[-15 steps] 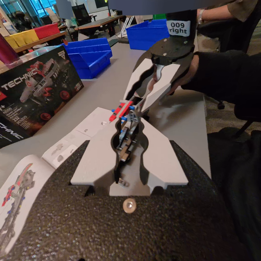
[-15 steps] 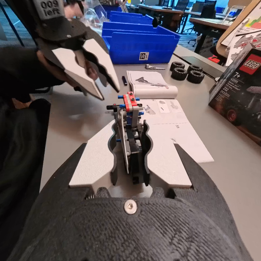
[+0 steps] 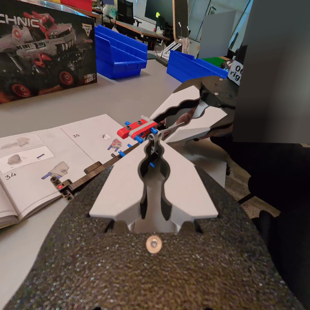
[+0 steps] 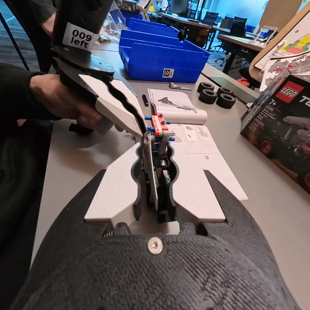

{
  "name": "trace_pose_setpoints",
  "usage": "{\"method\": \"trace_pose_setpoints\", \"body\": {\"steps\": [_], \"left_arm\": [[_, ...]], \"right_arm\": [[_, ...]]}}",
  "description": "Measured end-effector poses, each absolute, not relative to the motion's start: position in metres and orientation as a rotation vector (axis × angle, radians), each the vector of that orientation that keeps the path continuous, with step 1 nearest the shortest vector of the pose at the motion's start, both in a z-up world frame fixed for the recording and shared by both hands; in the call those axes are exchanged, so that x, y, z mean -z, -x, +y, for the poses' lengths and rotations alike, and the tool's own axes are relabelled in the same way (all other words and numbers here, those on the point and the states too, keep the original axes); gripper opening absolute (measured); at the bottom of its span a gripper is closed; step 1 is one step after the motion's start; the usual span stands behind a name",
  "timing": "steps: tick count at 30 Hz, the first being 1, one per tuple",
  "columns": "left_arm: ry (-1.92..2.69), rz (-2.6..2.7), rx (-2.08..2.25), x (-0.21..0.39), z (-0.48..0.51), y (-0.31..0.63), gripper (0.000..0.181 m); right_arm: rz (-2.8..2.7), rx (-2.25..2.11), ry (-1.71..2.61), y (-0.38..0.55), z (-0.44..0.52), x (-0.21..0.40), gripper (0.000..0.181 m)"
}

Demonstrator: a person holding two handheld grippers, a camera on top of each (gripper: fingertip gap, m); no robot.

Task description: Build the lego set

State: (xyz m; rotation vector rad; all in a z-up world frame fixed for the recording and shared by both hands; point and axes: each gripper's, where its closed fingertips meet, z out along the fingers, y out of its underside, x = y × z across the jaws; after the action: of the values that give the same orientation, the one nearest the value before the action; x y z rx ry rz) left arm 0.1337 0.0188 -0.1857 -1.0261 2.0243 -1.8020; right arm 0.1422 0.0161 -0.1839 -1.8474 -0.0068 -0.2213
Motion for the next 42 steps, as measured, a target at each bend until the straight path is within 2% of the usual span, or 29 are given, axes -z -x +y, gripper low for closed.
{"method": "trace_pose_setpoints", "body": {"steps": [6, 9, 14, 21, 29, 42], "left_arm": [[0.992, 2.05, 1.691, 0.187, 0.02, -0.137, 0.004], [0.983, 2.05, 1.681, 0.187, 0.019, -0.138, 0.004], [0.971, 2.055, 1.678, 0.187, 0.019, -0.138, 0.004], [0.938, 2.068, 1.665, 0.188, 0.018, -0.138, 0.003], [0.919, 2.084, 1.66, 0.188, 0.017, -0.14, 0.003], [0.973, 2.061, 1.723, 0.188, 0.023, -0.145, 0.002]], "right_arm": [[0.003, 0.267, 1.846, -0.146, 0.019, 0.184, 0.027], [0.077, 0.254, 1.85, -0.153, 0.018, 0.184, 0.039], [0.093, 0.226, 1.855, -0.154, 0.019, 0.184, 0.04], [0.029, 0.163, 1.937, -0.147, 0.02, 0.186, 0.027], [-0.008, 0.051, 1.975, -0.15, 0.021, 0.186, 0.026], [0.032, 0.124, 1.928, -0.154, 0.028, 0.186, 0.027]]}}
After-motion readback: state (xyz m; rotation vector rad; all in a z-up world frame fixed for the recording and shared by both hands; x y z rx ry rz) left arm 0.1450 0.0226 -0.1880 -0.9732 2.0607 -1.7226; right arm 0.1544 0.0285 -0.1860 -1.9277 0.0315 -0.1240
